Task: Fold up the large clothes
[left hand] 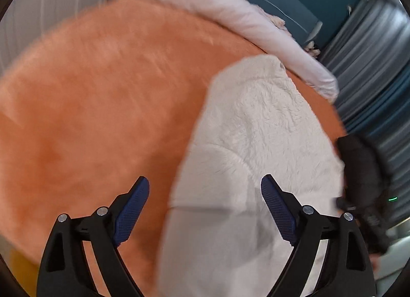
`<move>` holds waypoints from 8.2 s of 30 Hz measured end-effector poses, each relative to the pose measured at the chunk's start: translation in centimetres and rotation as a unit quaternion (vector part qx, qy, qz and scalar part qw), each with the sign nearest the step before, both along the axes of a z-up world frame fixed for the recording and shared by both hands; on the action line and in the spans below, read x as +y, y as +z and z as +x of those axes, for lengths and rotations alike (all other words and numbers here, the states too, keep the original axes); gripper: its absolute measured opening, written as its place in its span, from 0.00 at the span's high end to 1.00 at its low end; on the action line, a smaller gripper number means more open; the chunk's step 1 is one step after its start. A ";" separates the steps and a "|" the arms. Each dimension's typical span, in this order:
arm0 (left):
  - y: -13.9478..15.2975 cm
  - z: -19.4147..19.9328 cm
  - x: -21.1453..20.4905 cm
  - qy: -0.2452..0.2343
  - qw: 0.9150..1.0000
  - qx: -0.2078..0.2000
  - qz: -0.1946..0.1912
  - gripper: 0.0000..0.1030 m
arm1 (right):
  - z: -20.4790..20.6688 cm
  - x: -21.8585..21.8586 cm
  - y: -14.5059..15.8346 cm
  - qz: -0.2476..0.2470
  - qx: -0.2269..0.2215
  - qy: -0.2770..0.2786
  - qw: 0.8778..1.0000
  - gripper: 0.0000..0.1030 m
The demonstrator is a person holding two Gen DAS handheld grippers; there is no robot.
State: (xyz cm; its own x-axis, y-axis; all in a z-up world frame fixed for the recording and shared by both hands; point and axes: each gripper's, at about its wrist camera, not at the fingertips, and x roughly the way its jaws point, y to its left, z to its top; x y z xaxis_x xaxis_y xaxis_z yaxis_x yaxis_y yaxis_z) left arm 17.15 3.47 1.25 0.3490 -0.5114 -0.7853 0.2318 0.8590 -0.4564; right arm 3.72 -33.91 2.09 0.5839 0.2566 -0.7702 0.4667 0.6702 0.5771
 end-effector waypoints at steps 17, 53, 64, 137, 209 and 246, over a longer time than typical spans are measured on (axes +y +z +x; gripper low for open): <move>-1.5 -5.0 -0.8 0.009 0.998 -0.021 0.055 0.21 | 5.4 2.5 -1.3 0.018 -0.021 0.063 0.998 0.56; -6.6 4.2 1.1 0.006 0.974 0.120 -0.194 0.24 | 4.2 -0.7 -4.5 0.163 -0.033 0.059 0.984 0.54; -2.6 4.1 2.3 0.082 0.996 -0.026 -0.038 0.26 | 14.4 3.6 -4.2 0.038 -0.028 0.132 0.990 0.43; -0.6 -9.2 -2.0 0.005 0.965 -0.088 0.248 0.06 | -3.1 10.0 1.8 -0.156 0.051 0.171 0.972 0.82; -0.1 -5.6 0.4 0.026 0.956 -0.087 0.279 0.06 | 3.7 15.6 -1.0 -0.150 0.062 0.188 0.969 0.67; 1.2 2.1 -3.8 0.010 0.962 -0.136 0.237 0.08 | 10.3 10.9 4.1 -0.247 -0.026 0.144 0.958 0.67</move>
